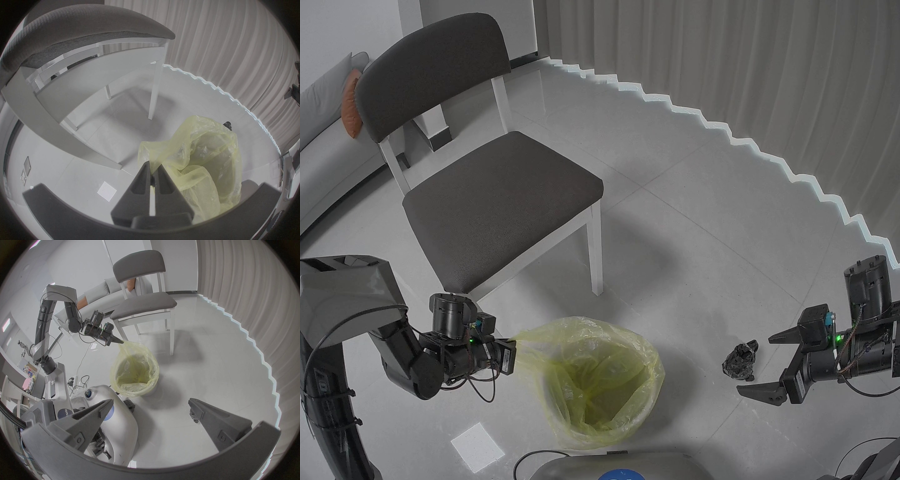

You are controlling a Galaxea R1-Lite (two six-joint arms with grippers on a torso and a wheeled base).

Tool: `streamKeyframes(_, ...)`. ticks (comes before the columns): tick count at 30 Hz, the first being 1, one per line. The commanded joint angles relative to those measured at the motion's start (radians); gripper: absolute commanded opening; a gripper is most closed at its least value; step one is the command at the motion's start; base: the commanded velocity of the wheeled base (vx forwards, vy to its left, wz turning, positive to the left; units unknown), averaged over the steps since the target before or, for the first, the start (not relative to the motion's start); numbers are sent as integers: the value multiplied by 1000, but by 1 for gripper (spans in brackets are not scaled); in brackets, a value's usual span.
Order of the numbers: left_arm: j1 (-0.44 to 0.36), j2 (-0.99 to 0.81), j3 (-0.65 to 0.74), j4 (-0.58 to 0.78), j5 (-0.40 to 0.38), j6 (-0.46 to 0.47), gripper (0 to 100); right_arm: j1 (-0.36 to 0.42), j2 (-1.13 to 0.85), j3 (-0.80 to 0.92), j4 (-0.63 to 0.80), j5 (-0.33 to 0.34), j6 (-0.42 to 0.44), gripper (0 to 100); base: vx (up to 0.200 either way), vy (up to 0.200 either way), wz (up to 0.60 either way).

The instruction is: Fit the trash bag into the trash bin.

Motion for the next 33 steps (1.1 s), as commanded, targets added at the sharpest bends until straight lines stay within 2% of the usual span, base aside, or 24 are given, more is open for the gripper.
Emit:
streamKeyframes(1,25,-34,38,0,-7,14,0,-6,4,2,-4,3,-1,100,0,0,0)
streamKeyframes(11,4,90,-7,-16,-5,16,0,-3,7,15,-19,1,-1,100,0,0,0)
streamKeyframes(19,11,201,7,-106,-7,33,0,-7,42,9,-23,1,-2,100,0,0,0)
streamKeyframes(23,11,209,36,-122,-11,34,0,-6,90,-19,-26,1,-2,100,0,0,0)
streamKeyframes(29,18,209,122,-257,-45,41,0,8,136,-64,-27,1,-1,100,0,0,0)
streamKeyframes(33,64,202,137,-272,-59,80,0,17,139,-76,-26,1,-1,100,0,0,0)
